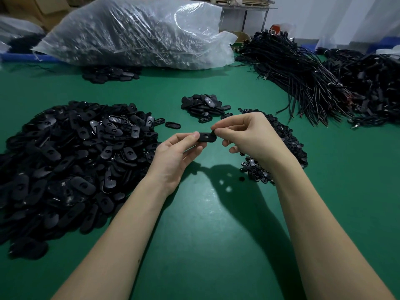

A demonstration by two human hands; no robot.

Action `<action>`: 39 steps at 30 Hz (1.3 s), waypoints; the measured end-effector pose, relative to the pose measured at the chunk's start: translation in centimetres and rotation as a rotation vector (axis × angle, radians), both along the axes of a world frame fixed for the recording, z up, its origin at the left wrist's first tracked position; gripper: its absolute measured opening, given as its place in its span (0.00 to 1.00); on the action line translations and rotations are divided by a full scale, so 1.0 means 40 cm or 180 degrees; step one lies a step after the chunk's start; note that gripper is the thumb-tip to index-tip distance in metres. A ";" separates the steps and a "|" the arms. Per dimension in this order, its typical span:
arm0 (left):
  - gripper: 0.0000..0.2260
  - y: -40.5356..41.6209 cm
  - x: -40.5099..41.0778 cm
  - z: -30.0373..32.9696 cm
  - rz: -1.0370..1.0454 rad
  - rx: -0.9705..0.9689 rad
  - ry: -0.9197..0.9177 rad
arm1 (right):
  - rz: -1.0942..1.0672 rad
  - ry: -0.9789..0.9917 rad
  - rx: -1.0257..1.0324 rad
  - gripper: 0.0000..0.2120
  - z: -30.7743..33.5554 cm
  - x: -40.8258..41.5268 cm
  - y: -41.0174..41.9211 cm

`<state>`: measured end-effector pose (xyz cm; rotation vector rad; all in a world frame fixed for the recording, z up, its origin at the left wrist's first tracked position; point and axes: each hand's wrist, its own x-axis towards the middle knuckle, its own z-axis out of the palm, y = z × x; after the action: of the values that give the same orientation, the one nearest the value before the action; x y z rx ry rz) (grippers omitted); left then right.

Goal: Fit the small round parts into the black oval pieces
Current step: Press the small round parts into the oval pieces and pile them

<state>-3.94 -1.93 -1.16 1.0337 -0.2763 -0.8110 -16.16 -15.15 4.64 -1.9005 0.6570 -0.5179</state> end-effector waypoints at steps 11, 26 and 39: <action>0.02 0.003 -0.005 -0.004 -0.0173 -0.0075 -0.0160 | -0.0208 0.0200 -0.0010 0.01 -0.006 0.019 0.021; 0.05 0.008 -0.006 -0.004 -0.0276 -0.0093 -0.0287 | -0.0393 0.0258 0.0184 0.06 -0.018 0.022 0.019; 0.07 0.007 -0.012 -0.004 -0.0318 0.0041 -0.0538 | 0.0159 0.0229 0.0655 0.05 -0.020 0.005 0.012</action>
<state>-4.43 -1.65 -1.30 1.1093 -0.4704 -0.8171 -15.97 -14.66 3.85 -1.7430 0.6813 -0.3378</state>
